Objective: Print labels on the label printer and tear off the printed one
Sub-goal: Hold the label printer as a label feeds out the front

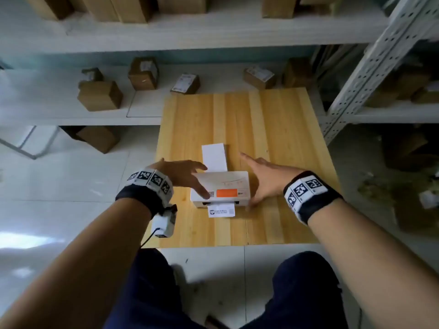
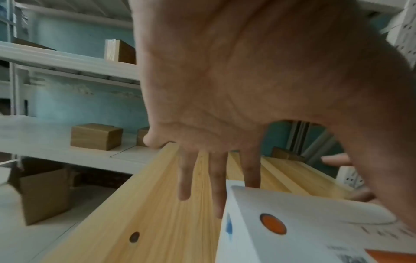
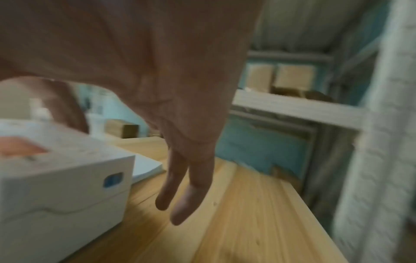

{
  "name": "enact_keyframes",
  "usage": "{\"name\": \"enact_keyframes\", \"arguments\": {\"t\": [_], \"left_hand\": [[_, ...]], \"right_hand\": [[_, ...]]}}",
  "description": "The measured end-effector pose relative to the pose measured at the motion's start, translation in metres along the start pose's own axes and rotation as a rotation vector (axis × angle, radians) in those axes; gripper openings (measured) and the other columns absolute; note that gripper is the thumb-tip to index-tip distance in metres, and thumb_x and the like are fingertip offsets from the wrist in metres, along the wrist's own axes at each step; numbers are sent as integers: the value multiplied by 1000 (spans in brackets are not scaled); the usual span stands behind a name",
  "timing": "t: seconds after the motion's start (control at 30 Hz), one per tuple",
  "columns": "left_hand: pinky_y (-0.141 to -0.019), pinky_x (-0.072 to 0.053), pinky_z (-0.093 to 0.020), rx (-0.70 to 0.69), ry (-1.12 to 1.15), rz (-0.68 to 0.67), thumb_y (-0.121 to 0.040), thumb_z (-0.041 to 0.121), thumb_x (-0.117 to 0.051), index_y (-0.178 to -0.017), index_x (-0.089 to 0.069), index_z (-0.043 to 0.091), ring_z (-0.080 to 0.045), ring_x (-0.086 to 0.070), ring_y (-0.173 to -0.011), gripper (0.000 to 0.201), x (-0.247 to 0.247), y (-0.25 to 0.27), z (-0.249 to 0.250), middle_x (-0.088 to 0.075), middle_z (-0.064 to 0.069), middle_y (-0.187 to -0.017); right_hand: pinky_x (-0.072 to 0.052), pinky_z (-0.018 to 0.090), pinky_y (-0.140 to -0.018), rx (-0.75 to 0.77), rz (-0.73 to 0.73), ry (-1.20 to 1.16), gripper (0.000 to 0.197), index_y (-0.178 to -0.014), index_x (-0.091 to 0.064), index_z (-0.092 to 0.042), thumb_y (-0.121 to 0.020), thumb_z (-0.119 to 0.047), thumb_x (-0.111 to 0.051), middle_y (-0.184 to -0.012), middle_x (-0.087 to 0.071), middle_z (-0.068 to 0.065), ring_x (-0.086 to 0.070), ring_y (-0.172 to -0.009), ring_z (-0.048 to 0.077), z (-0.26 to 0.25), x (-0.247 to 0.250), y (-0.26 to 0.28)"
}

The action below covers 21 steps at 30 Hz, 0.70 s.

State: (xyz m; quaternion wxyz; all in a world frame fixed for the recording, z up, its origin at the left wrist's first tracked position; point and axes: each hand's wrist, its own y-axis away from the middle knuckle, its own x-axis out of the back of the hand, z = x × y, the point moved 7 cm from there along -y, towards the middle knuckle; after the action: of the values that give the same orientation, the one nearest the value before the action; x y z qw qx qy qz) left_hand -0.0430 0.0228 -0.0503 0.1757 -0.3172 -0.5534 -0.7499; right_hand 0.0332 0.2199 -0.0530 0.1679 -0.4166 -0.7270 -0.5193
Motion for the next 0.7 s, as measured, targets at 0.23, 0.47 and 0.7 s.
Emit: {"name": "enact_keyframes", "arguments": {"t": [0.23, 0.47, 0.7], "left_hand": [[-98, -51, -47, -29, -122, -68, -35, 49, -94, -124, -48, 35, -20, -64, -108, 102, -37, -35, -3, -68, 10, -112], [-94, -55, -49, 18, -198, 140, -29, 56, -86, -144, -24, 30, -29, -64, -105, 133, -48, -42, 1, -59, 2, -123], [-76, -52, -29, -220, 157, 557, -78, 23, -84, -156, -19, 20, -20, -51, -104, 102, -77, -14, -21, -44, -7, -142]], "right_hand": [[-54, 46, -87, 123, 75, 62, 86, -125, -41, -26, -57, -37, -92, -117, -61, -1, -60, -105, 21, -7, -30, -30], [-54, 39, -77, 135, 181, 280, 72, -112, -40, -31, -60, -45, -89, -103, -64, -7, -62, -90, 16, -6, -38, -50], [-51, 38, -85, 97, 405, 245, 83, -143, -35, -24, -75, -34, -81, -122, -59, 4, -57, -97, 21, -11, -66, -27]]}}
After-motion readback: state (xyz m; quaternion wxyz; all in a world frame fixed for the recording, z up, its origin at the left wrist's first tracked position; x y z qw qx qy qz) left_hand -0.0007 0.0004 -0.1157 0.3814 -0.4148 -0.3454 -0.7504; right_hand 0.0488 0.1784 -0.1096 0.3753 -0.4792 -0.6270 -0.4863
